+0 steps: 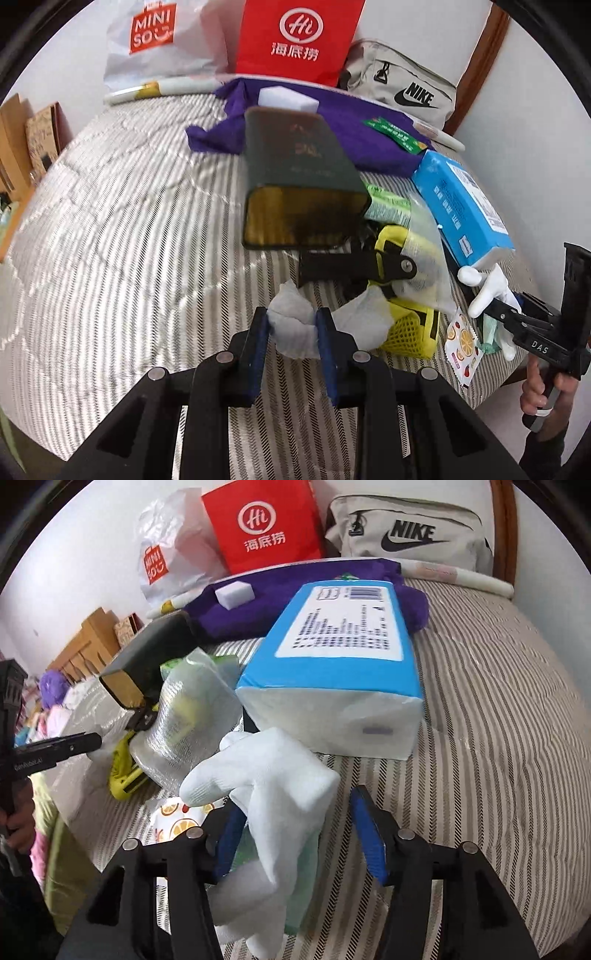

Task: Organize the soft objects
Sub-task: 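Carry the glove and cloth onto the purple towel and open both tools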

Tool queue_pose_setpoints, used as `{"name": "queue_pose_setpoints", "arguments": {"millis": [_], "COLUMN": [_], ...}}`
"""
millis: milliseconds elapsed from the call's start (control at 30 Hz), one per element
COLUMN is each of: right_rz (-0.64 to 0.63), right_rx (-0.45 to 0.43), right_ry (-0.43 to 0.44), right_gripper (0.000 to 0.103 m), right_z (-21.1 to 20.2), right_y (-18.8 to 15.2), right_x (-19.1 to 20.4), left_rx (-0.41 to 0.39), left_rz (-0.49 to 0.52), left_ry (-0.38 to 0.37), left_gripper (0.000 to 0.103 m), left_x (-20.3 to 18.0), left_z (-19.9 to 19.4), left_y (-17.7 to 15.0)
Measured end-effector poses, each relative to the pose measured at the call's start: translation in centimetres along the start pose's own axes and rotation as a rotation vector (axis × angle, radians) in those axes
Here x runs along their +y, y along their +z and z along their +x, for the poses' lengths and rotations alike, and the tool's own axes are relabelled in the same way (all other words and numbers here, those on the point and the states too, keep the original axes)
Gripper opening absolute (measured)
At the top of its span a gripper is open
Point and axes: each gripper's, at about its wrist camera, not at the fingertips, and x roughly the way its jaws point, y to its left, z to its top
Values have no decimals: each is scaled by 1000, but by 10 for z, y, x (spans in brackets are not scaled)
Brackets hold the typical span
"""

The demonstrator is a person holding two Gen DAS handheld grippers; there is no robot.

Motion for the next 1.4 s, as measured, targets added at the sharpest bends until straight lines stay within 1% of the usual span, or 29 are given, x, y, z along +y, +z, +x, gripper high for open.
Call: {"name": "queue_pose_setpoints", "arguments": {"millis": [33,67,167,400,500,600,767,867,1133,1400], "right_rz": [-11,-16,-6,26,30,6,-21,-33,-60,-51], "right_rx": [-5,2,-8,-42,-57,-90,-111,-118,-125,-122], "right_ry": [-4,2,7,41,56,52,60,67,71,74], "right_gripper": [29,18,18,18,18,18,18,18,18,18], "right_z": [0,0,-7,-39,-52,-65,-76,-78,-75,-65], "right_y": [0,-1,-2,-2,2,10,26,34,63,103], "right_x": [2,2,-1,-11,-12,-7,-1,2,5,-1], "left_rx": [7,11,13,2,-9,-25,-51,-62,-92,-94], "left_rz": [-6,-9,-26,-65,-66,-57,-51,-66,-61,-62], "left_ry": [2,2,-12,-51,-50,-42,-38,-33,-27,-31], "left_gripper": [26,26,26,25,25,25,25,25,25,25], "left_x": [1,1,4,8,8,6,5,8,7,3], "left_z": [3,6,11,-4,-12,-23,-38,-42,-51,-44], "left_y": [-1,-2,-4,0,3,9,20,28,56,85]}}
